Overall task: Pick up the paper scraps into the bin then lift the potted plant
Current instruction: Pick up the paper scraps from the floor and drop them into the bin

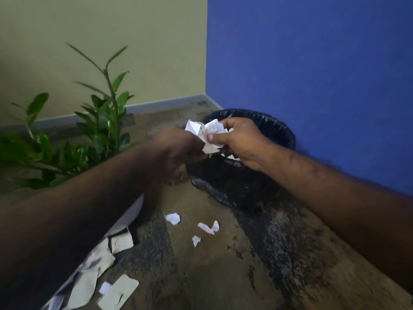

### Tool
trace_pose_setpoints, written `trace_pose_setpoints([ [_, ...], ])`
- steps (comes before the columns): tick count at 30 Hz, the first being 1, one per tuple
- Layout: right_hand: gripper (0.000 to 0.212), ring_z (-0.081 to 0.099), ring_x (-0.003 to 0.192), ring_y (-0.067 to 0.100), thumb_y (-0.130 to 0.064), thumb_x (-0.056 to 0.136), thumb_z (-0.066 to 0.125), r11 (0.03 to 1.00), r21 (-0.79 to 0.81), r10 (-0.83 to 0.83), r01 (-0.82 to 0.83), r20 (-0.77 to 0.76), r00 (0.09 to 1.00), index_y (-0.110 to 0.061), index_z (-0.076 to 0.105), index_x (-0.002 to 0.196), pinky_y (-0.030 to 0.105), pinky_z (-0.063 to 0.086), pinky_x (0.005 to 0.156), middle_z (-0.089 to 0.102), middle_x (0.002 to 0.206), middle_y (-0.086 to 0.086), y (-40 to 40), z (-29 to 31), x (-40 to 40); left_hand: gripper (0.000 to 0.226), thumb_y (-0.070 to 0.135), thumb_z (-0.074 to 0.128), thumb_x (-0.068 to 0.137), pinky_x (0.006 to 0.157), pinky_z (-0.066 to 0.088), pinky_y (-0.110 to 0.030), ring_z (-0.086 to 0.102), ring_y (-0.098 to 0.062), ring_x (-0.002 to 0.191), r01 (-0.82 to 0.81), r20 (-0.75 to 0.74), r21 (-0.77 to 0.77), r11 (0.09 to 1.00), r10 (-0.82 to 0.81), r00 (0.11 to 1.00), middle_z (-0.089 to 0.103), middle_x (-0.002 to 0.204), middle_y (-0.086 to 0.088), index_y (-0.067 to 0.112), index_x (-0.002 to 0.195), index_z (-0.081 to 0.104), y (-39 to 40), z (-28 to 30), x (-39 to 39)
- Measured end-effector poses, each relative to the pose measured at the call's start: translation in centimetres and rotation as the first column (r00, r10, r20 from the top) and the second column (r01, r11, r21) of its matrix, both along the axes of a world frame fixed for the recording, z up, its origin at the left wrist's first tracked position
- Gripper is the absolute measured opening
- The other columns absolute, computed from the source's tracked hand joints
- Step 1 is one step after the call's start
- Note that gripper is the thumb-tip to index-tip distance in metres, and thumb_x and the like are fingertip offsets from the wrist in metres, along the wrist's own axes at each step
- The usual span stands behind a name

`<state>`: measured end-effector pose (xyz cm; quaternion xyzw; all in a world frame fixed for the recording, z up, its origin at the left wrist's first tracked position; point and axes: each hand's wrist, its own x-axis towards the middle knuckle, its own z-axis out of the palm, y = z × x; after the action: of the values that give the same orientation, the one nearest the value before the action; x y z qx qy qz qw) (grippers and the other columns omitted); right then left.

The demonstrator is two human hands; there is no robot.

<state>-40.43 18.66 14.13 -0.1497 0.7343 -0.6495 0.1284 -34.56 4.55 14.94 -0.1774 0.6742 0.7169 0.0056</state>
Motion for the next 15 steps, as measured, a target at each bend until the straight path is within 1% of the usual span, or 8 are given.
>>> trace_pose_setpoints([
  [2, 0.017, 0.066, 0.05, 0.014, 0.003, 0.075, 0.076, 0.997, -0.051, -0.05, 0.051, 0.021, 0.999, -0.011, 0.065, 0.075, 0.021, 0.051, 0.042, 0.067, 0.07, 0.007, 0.4, 0.7, -1.3, 0.041, -0.017, 0.039, 0.083, 0.083, 0.059, -0.035, 0.068, -0.03, 0.102, 0.051, 0.043, 0.153, 0.987, -0.059, 0.997, 0.068, 0.11, -0.017, 0.004, 0.11, 0.062, 1.1, 1.3, -1.4],
  [4, 0.017, 0.069, 0.064, 0.02, 0.004, 0.075, 0.076, 0.989, -0.085, -0.114, 0.117, 0.033, 0.993, -0.01, 0.066, 0.077, 0.03, 0.06, 0.054, 0.068, 0.076, 0.007, 1.0, 1.2, -2.8, 0.043, -0.017, 0.033, 0.082, 0.087, 0.056, -0.033, 0.066, -0.029, 0.105, 0.061, 0.061, 0.182, 0.981, -0.074, 0.995, 0.067, 0.103, -0.014, 0.006, 0.104, 0.062, 2.0, 1.9, -2.6],
  [7, 0.02, 0.069, 0.076, 0.023, 0.004, 0.074, 0.077, 0.974, -0.037, -0.224, 0.223, -0.026, 0.974, -0.013, 0.065, 0.075, 0.033, 0.061, 0.06, 0.067, 0.08, 0.005, 2.4, 1.6, -5.2, 0.033, -0.014, 0.036, 0.08, 0.089, 0.056, -0.035, 0.066, -0.031, 0.091, 0.071, 0.101, 0.126, 0.989, -0.084, 0.991, 0.065, 0.089, -0.018, 0.0, 0.101, 0.057, 2.9, 2.2, -3.9],
  [9, 0.023, 0.07, 0.082, 0.025, 0.004, 0.072, 0.078, 0.962, 0.036, -0.268, 0.27, -0.059, 0.962, -0.015, 0.067, 0.077, 0.037, 0.062, 0.065, 0.068, 0.085, 0.006, 3.7, 1.6, -6.4, 0.027, -0.01, 0.039, 0.08, 0.09, 0.055, -0.04, 0.06, -0.031, 0.082, 0.126, 0.118, 0.036, 0.991, -0.129, 0.985, 0.062, 0.091, -0.021, -0.003, 0.101, 0.055, 3.4, 2.2, -4.4],
  [10, 0.025, 0.07, 0.083, 0.024, 0.003, 0.07, 0.078, 0.955, 0.087, -0.278, 0.284, -0.067, 0.958, -0.016, 0.069, 0.083, 0.037, 0.061, 0.066, 0.069, 0.089, 0.006, 4.2, 1.4, -6.8, 0.028, -0.009, 0.042, 0.081, 0.09, 0.056, -0.043, 0.057, -0.031, 0.086, 0.135, 0.12, 0.004, 0.991, -0.134, 0.984, 0.058, 0.101, -0.02, -0.002, 0.106, 0.055, 3.7, 2.1, -4.8],
  [12, 0.037, 0.069, 0.075, 0.017, 0.0, 0.07, 0.079, 0.941, 0.204, -0.261, 0.27, -0.071, 0.963, -0.02, 0.071, 0.1, 0.029, 0.055, 0.056, 0.067, 0.095, 0.004, 5.3, 0.9, -7.2, 0.038, -0.009, 0.05, 0.082, 0.087, 0.057, -0.047, 0.055, -0.035, 0.103, 0.127, 0.117, -0.043, 0.991, -0.121, 0.986, 0.053, 0.117, -0.015, 0.007, 0.116, 0.057, 4.2, 1.9, -5.1],
  [13, 0.043, 0.069, 0.07, 0.013, -0.001, 0.071, 0.079, 0.936, 0.25, -0.239, 0.249, -0.068, 0.969, -0.022, 0.07, 0.107, 0.025, 0.051, 0.05, 0.065, 0.099, 0.003, 5.6, 0.6, -7.2, 0.038, -0.009, 0.053, 0.081, 0.085, 0.058, -0.046, 0.054, -0.038, 0.109, 0.109, 0.108, -0.067, 0.992, -0.101, 0.989, 0.052, 0.12, -0.015, 0.011, 0.114, 0.058, 4.6, 1.8, -5.1],
  [15, 0.052, 0.068, 0.084, 0.013, -0.003, 0.073, 0.078, 0.923, 0.324, -0.196, 0.208, -0.071, 0.978, -0.026, 0.066, 0.117, 0.028, 0.054, 0.051, 0.061, 0.108, 0.0, 6.1, 0.1, -7.2, 0.031, -0.009, 0.058, 0.081, 0.084, 0.058, -0.042, 0.058, -0.037, 0.108, 0.04, 0.075, -0.1, 0.994, -0.033, 0.997, 0.057, 0.111, -0.015, 0.014, 0.101, 0.062, 4.7, 1.3, -5.2],
])
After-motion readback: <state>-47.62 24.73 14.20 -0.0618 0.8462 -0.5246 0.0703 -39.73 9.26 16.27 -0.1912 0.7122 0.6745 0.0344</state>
